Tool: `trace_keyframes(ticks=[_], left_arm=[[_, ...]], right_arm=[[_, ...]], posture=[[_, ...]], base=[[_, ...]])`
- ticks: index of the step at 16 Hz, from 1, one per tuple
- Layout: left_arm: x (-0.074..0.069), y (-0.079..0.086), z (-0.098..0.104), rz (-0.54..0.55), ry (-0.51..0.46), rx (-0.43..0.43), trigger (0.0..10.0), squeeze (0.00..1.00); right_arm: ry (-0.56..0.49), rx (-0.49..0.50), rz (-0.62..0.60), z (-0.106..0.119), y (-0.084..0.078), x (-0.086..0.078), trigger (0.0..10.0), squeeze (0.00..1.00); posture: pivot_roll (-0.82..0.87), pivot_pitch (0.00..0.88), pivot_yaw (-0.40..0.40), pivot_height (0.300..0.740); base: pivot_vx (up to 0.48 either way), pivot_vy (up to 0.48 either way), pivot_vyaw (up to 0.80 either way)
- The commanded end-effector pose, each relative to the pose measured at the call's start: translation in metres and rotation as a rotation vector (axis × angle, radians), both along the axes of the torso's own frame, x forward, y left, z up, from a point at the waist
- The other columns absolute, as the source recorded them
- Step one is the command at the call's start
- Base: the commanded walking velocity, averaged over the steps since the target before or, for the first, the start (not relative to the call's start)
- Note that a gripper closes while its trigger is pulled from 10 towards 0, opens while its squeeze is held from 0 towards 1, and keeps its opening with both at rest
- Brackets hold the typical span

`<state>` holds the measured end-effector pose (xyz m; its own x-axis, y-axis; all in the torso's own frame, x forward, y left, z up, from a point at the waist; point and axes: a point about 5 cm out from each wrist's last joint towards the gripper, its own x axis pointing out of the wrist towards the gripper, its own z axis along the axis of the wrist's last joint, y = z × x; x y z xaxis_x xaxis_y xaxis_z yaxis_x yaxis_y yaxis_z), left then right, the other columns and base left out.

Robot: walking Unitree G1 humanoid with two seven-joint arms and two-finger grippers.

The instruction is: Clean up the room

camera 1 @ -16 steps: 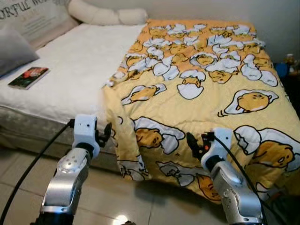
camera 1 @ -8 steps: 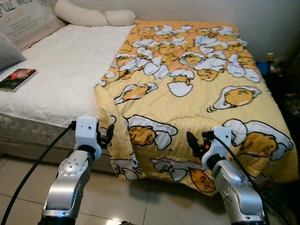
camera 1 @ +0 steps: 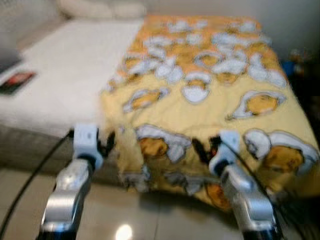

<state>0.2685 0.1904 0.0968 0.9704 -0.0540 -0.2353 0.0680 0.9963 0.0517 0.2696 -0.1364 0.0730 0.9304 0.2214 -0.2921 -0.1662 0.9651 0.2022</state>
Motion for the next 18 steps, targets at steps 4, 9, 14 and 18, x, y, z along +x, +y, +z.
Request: trace_keyframes(ticks=[4, 9, 14, 18], left_arm=[[0.0027, -0.0020, 0.0043, -0.023, -0.014, 0.002, 10.0, 0.00], [0.0050, 0.0008, 0.0040, -0.018, -0.014, 0.007, 10.0, 0.00], [0.0023, -0.0015, 0.0008, -0.036, -0.003, 0.003, 10.0, 0.00], [0.0051, -0.0004, 0.0035, -0.032, -0.007, 0.008, 10.0, 0.00]], right_arm=[[0.002, -0.024, -0.031, -0.0007, -0.0091, 0.0024, 10.0, 0.00], [0.010, -0.031, -0.037, -0.0021, -0.0104, 0.0019, 10.0, 0.00], [0.006, -0.043, -0.047, -0.0012, -0.0109, 0.0039, 10.0, 0.00], [0.006, -0.041, -0.053, -0.0015, -0.0109, 0.0055, 10.0, 0.00]], posture=[[-0.08, 0.000, 0.057, 0.740], [-0.08, 0.000, 0.050, 0.740], [-0.09, 0.000, 0.052, 0.740], [-0.08, 0.000, 0.053, 0.740]], base=[[0.355, 0.000, 0.00], [0.345, 0.000, -0.40], [0.052, 0.000, 0.00], [0.000, 0.300, 0.00]])
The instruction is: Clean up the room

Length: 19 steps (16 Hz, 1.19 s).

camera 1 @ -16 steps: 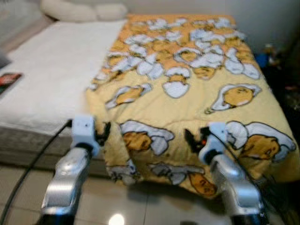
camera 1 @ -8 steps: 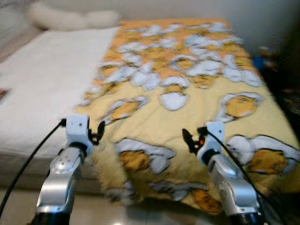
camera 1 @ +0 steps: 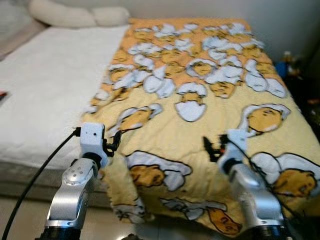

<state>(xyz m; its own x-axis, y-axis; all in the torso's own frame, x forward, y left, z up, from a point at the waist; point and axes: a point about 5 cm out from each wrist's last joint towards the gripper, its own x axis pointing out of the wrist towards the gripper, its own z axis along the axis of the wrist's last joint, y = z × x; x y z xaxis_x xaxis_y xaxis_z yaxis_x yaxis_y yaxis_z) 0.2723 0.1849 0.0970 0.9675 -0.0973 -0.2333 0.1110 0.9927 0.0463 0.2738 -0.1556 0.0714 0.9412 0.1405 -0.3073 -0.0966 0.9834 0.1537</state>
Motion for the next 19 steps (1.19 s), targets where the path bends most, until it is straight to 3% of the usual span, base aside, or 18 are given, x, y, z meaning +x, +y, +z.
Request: trace_keyframes(ticks=[1, 7, 19], left_arm=[[0.0024, 0.0053, 0.0034, 0.011, -0.006, 0.015, 10.0, 0.00], [0.0050, 0.0075, 0.0039, 0.020, -0.003, 0.024, 10.0, 0.00], [0.0002, 0.0091, 0.0007, 0.029, 0.002, 0.037, 10.0, 0.00]], right_arm=[[-0.001, 0.011, 0.017, 0.0004, 0.0088, 0.0019, 10.0, 0.00], [0.010, 0.021, 0.008, -0.0012, 0.0093, 0.0033, 10.0, 0.00], [0.000, -0.004, 0.038, -0.0007, 0.0127, 0.0064, 10.0, 0.00]], posture=[[-0.08, 0.000, 0.055, 0.740], [-0.08, 0.000, 0.056, 0.740], [-0.06, 0.000, 0.021, 0.740]], base=[[0.000, 0.454, 0.00], [0.000, 0.453, -0.43], [0.000, 0.453, 0.00]])
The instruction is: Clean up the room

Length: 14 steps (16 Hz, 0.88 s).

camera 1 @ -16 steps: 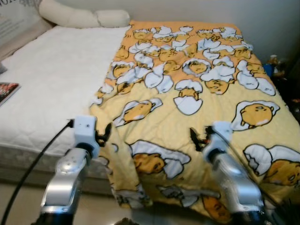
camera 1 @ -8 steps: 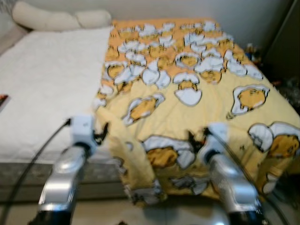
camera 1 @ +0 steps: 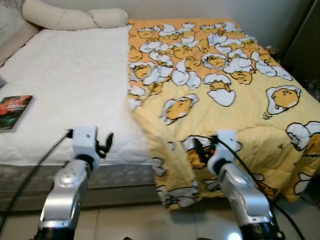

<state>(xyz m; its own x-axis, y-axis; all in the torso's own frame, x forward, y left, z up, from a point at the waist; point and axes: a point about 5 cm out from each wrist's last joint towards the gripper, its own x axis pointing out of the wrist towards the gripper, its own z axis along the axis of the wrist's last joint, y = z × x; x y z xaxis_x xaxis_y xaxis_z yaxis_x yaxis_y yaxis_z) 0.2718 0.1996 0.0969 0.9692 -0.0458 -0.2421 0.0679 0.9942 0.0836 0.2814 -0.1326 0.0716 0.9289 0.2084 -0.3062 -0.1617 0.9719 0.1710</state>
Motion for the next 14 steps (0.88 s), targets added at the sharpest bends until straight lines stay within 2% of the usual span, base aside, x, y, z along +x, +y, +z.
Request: trace_keyframes(ticks=[1, 3, 4, 6, 8, 14], left_arm=[[0.0005, -0.0058, 0.0004, -0.014, -0.005, 0.000, 10.0, 0.00], [0.0014, -0.0047, 0.0035, -0.015, -0.021, 0.069, 10.0, 0.00], [0.0015, -0.0037, 0.0015, 0.002, -0.010, 0.050, 10.0, 0.00], [0.0034, -0.0050, 0.0038, -0.015, -0.034, 0.062, 10.0, 0.00], [0.0058, -0.0041, 0.0055, 0.019, -0.031, 0.012, 10.0, 0.00], [0.0058, -0.0041, 0.0055, 0.019, -0.031, 0.012, 10.0, 0.00]], right_arm=[[-0.002, -0.022, -0.029, -0.0011, -0.0105, -0.0007, 10.0, 0.00], [-0.001, -0.024, -0.029, -0.0014, -0.0102, 0.0005, 10.0, 0.00], [-0.004, -0.024, -0.027, -0.0007, -0.0084, 0.0015, 10.0, 0.00], [-0.007, -0.025, -0.021, -0.0001, -0.0078, 0.0029, 10.0, 0.00], [-0.007, -0.027, -0.023, -0.0006, -0.0096, 0.0038, 10.0, 0.00], [-0.007, -0.027, -0.023, -0.0006, -0.0096, 0.0038, 10.0, 0.00]], posture=[[-0.06, 0.000, 0.018, 0.740], [-0.06, 0.000, 0.016, 0.740], [-0.06, 0.000, 0.012, 0.740], [-0.06, 0.000, 0.009, 0.740], [-0.05, 0.000, 0.005, 0.740], [-0.05, 0.000, 0.005, 0.740]], base=[[0.000, 0.454, 0.00], [0.000, -0.240, 0.00], [0.000, -0.480, 0.00], [0.000, 0.000, 0.00], [0.000, 0.000, 0.00], [0.000, 0.000, 0.00]])
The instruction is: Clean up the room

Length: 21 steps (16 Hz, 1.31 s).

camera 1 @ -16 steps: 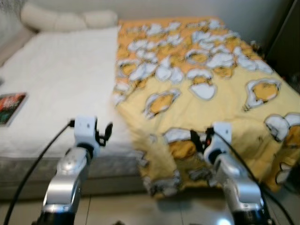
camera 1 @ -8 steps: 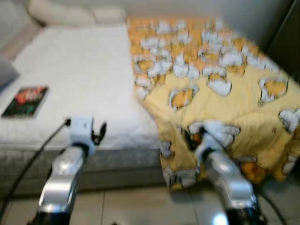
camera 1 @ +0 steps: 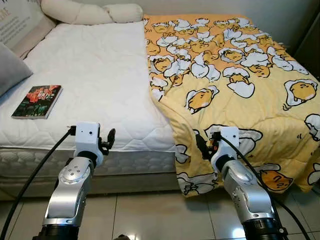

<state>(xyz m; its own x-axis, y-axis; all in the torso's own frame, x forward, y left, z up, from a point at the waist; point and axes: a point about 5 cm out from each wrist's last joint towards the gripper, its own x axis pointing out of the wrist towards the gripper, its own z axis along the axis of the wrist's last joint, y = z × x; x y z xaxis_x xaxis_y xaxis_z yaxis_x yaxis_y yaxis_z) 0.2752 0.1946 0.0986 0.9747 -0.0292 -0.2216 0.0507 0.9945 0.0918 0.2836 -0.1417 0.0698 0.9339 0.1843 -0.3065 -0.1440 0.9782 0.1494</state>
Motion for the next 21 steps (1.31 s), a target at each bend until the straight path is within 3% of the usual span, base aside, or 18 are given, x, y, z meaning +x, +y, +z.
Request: trace_keyframes(ticks=[1, 10, 12, 18, 21], left_arm=[[0.0024, 0.0009, 0.0038, 0.003, -0.010, 0.005, 10.0, 0.00], [0.0024, 0.0009, 0.0038, 0.003, -0.010, 0.005, 10.0, 0.00], [0.0015, 0.0013, 0.0009, -0.006, -0.013, -0.014, 10.0, 0.00], [0.0029, 0.0014, 0.0015, -0.013, -0.019, -0.022, 10.0, 0.00], [0.0033, 0.0014, 0.0030, -0.014, -0.023, -0.025, 10.0, 0.00]], right_arm=[[-0.003, -0.005, -0.004, 0.0012, -0.0005, 0.0016, 10.0, 0.00], [-0.003, -0.005, -0.004, 0.0012, -0.0005, 0.0016, 10.0, 0.00], [-0.016, -0.066, 0.044, 0.0014, -0.0024, 0.0029, 10.0, 0.00], [-0.016, -0.073, 0.052, 0.0018, -0.0015, 0.0040, 10.0, 0.00], [-0.019, -0.081, 0.054, 0.0016, -0.0019, 0.0039, 10.0, 0.00]], posture=[[-0.05, 0.000, 0.005, 0.740], [-0.05, 0.000, 0.005, 0.740], [-0.06, 0.000, 0.010, 0.740], [-0.06, 0.000, 0.007, 0.740], [-0.07, 0.000, 0.015, 0.740]], base=[[0.000, 0.000, 0.00], [0.000, 0.000, 0.00], [0.264, 0.000, 0.00], [0.284, 0.000, 0.00], [0.307, 0.000, -0.52]])
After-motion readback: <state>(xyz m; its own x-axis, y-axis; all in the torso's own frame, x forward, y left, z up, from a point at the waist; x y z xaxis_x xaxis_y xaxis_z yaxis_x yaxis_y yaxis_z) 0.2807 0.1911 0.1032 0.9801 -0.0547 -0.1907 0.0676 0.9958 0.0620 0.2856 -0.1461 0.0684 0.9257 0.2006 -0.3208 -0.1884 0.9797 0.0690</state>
